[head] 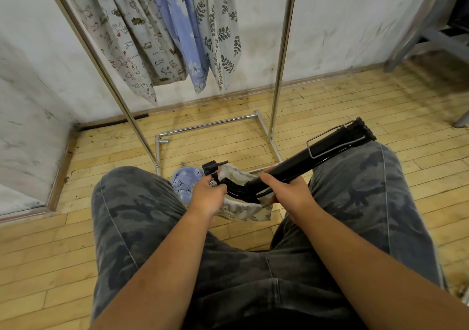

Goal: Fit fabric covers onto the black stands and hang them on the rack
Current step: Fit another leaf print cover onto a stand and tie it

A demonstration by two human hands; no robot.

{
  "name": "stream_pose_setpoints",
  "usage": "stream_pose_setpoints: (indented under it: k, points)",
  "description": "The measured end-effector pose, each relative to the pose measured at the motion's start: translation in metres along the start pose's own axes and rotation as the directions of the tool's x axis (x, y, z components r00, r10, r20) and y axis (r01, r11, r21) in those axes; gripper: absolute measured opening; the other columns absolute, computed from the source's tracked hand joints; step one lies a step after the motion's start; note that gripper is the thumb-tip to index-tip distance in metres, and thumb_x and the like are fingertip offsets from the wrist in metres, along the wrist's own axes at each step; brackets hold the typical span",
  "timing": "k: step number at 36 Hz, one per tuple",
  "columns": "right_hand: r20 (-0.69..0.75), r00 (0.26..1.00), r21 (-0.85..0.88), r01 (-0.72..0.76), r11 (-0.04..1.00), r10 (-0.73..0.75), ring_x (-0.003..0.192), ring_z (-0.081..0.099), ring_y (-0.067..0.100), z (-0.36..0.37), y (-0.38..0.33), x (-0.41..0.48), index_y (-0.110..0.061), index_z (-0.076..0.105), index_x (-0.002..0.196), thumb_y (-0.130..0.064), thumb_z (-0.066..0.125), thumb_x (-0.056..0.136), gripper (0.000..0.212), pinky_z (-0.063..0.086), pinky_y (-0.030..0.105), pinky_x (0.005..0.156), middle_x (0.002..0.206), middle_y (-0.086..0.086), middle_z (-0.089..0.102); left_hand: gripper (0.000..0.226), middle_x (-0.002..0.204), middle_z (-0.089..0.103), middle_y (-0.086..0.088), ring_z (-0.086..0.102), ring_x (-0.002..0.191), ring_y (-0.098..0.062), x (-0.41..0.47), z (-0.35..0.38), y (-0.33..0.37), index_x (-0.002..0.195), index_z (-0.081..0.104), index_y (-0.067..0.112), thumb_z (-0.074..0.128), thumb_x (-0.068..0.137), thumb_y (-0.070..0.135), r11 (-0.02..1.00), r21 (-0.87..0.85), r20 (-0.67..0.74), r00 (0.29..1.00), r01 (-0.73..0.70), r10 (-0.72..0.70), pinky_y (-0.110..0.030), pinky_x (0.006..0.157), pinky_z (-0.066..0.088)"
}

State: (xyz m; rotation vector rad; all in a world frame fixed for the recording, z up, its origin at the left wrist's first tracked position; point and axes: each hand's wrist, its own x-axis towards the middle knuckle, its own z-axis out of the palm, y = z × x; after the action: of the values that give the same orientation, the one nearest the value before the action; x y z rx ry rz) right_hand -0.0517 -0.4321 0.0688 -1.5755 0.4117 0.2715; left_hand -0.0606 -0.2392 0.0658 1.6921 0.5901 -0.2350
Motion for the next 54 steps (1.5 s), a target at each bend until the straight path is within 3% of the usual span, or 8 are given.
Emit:
stream_pose_setpoints:
  k: [4,8,21,32,36,44,48,54]
  points:
    - [-0.007,1.0,-0.017,0.005,1.0,-0.006,0.098,0.071,0.023,0.001,-0.001,-0.001,-0.022,0.078,0.099,-0.027,0.08,0.089,0.012,0.062,0.054,0.084,0.101,-0.001,0.077,0.043,0.076,0.056,-0.005,0.034,0.045,-0.012,0.001,-0.001,-0.001,0.108,0.064,0.038,0.053,0.093,-0.001,0.999,-0.03,0.006,0.999,0.035,-0.035,-0.025,0.046,0.03]
    - [-0.011,1.0,-0.004,-0.018,1.0,0.018,0.099,0.072,0.023,0.001,-0.002,-0.001,-0.021,0.077,0.103,-0.025,0.08,0.088,0.016,0.063,0.049,0.085,0.104,0.001,0.077,0.051,0.087,0.068,-0.001,0.056,0.058,-0.009,0.002,-0.001,-0.002,0.126,0.067,0.029,0.054,0.09,-0.006,0.997,-0.073,-0.011,1.0,0.026,-0.027,-0.021,0.05,0.043]
    - [-0.073,0.996,0.049,-0.046,0.998,0.049,0.099,0.07,0.023,-0.001,-0.009,-0.004,-0.021,0.076,0.096,-0.018,0.077,0.088,0.009,0.059,0.049,0.095,0.1,0.002,0.075,0.054,0.077,0.063,0.002,0.038,0.042,-0.004,0.003,0.0,-0.005,0.126,0.065,0.034,0.056,0.092,-0.007,0.999,0.031,-0.019,1.0,-0.024,0.025,-0.022,0.045,0.033]
    - [-0.065,0.997,0.05,-0.04,0.998,0.043,0.102,0.068,0.021,0.0,-0.013,-0.007,-0.021,0.077,0.096,-0.016,0.075,0.088,0.009,0.06,0.042,0.092,0.101,0.003,0.073,0.052,0.084,0.069,0.005,0.051,0.063,-0.009,0.008,0.0,-0.009,0.128,0.065,0.03,0.06,0.09,-0.005,1.0,-0.019,-0.048,0.999,-0.01,0.009,-0.02,0.053,0.04]
    - [-0.088,0.996,0.007,0.01,1.0,-0.009,0.101,0.067,0.02,-0.002,-0.009,-0.007,-0.019,0.074,0.097,-0.013,0.074,0.087,0.011,0.059,0.033,0.078,0.101,0.003,0.073,0.045,0.109,0.066,0.0,0.058,0.074,-0.006,0.011,-0.003,-0.01,0.132,0.061,0.023,0.062,0.092,0.0,1.0,-0.005,-0.107,0.994,-0.019,0.019,-0.019,0.058,0.047]
    - [-0.059,0.996,-0.166,0.06,0.984,-0.071,0.093,0.071,0.019,0.0,0.001,-0.003,-0.024,0.074,0.101,-0.023,0.077,0.087,0.014,0.063,0.048,0.081,0.099,0.0,0.075,0.052,0.099,0.06,0.014,0.048,0.048,-0.01,0.009,-0.003,-0.006,0.138,0.06,0.026,0.06,0.095,-0.002,0.998,0.037,-0.077,0.996,-0.052,0.055,-0.02,0.042,0.041]
    - [-0.071,0.994,-0.21,0.071,0.975,-0.087,0.094,0.071,0.019,-0.001,0.002,-0.002,-0.024,0.074,0.1,-0.024,0.077,0.086,0.014,0.063,0.047,0.082,0.097,-0.001,0.075,0.057,0.121,0.056,0.007,0.056,0.062,-0.008,0.008,-0.003,-0.005,0.14,0.059,0.031,0.061,0.094,-0.002,0.998,0.023,-0.056,0.997,-0.058,0.059,-0.018,0.05,0.048]
    - [-0.056,0.992,-0.31,0.092,0.946,-0.115,0.094,0.07,0.014,-0.001,0.006,-0.002,-0.022,0.074,0.104,-0.029,0.079,0.084,0.022,0.062,0.039,0.081,0.098,-0.004,0.075,0.06,0.117,0.068,0.008,0.062,0.079,-0.012,0.005,-0.001,-0.004,0.132,0.062,0.036,0.056,0.089,-0.006,0.996,0.023,-0.014,0.996,-0.091,0.092,-0.026,0.067,0.052]
